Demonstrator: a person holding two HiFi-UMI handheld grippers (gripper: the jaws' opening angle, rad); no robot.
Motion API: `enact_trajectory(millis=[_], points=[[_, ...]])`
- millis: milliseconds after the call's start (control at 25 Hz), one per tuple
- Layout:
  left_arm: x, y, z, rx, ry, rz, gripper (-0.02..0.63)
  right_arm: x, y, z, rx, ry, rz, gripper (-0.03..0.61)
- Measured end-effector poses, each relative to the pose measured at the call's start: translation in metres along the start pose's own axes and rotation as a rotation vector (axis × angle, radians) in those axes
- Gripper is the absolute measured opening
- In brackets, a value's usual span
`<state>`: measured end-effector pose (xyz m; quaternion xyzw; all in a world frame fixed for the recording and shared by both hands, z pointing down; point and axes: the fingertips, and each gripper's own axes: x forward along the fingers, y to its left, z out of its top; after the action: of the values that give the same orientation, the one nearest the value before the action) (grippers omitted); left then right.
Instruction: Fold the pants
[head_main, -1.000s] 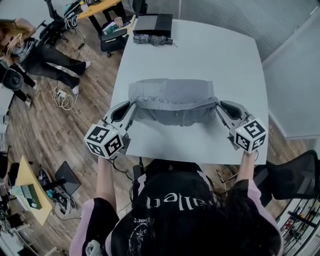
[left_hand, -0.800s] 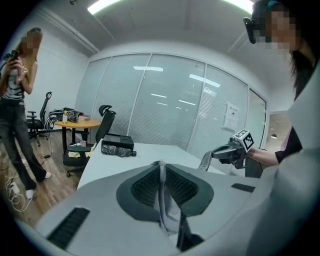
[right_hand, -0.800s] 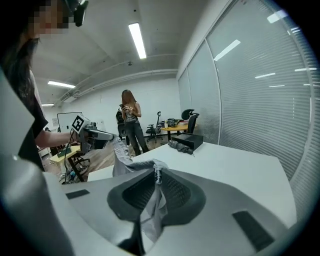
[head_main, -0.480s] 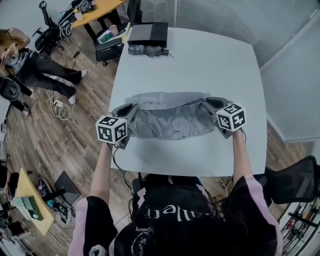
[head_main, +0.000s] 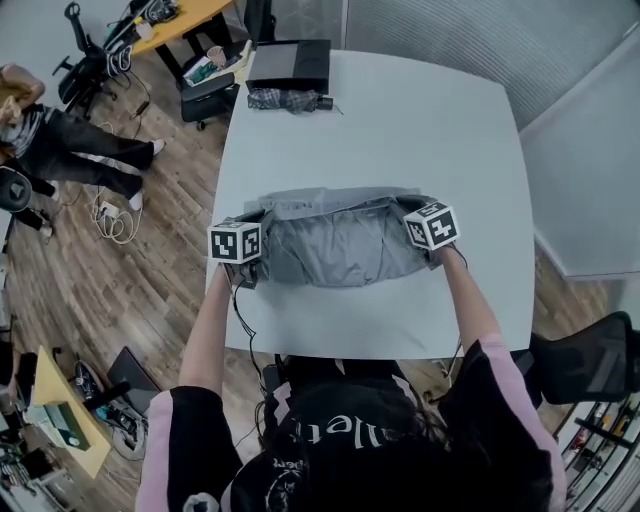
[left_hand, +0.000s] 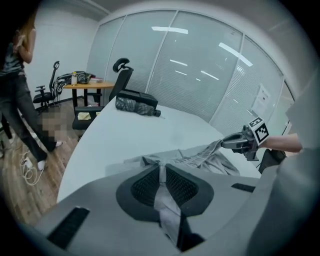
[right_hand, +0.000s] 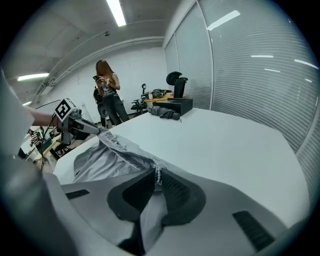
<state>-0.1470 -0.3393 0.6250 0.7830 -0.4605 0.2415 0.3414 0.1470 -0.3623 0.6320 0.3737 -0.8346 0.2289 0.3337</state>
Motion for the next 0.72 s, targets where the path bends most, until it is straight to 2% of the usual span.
enact_trajectory(millis=[160, 320, 400, 440, 520, 560, 720], points=[[0.013, 0.008, -0.019, -0.039, 0.064, 0.01, 0.054, 0.015, 0.002, -0.028, 0.07, 0.047, -0.008, 0.052], [0.019, 0.01, -0.034, -0.004, 0.105, 0.04, 0.054, 0.023, 0.007, -0.045, 0.079, 0.089, -0.015, 0.054], [0.02, 0.01, -0.036, 0.001, 0.089, 0.06, 0.065, 0.022, 0.009, -0.045, 0.11, 0.093, -0.008, 0.079], [0.019, 0.01, -0.037, -0.012, 0.076, 0.064, 0.089, 0.019, 0.011, -0.044, 0.128, 0.089, 0.001, 0.115], [0.015, 0.011, -0.037, -0.044, 0.053, 0.061, 0.201, 0.014, 0.012, -0.042, 0.143, 0.078, 0.012, 0.2], [0.011, 0.012, -0.037, -0.054, 0.042, 0.058, 0.221, 0.01, 0.012, -0.042, 0.142, 0.069, 0.012, 0.201], [-0.006, 0.016, -0.03, -0.062, -0.018, 0.054, 0.221, -0.008, 0.016, -0.029, 0.158, -0.013, 0.009, 0.201]])
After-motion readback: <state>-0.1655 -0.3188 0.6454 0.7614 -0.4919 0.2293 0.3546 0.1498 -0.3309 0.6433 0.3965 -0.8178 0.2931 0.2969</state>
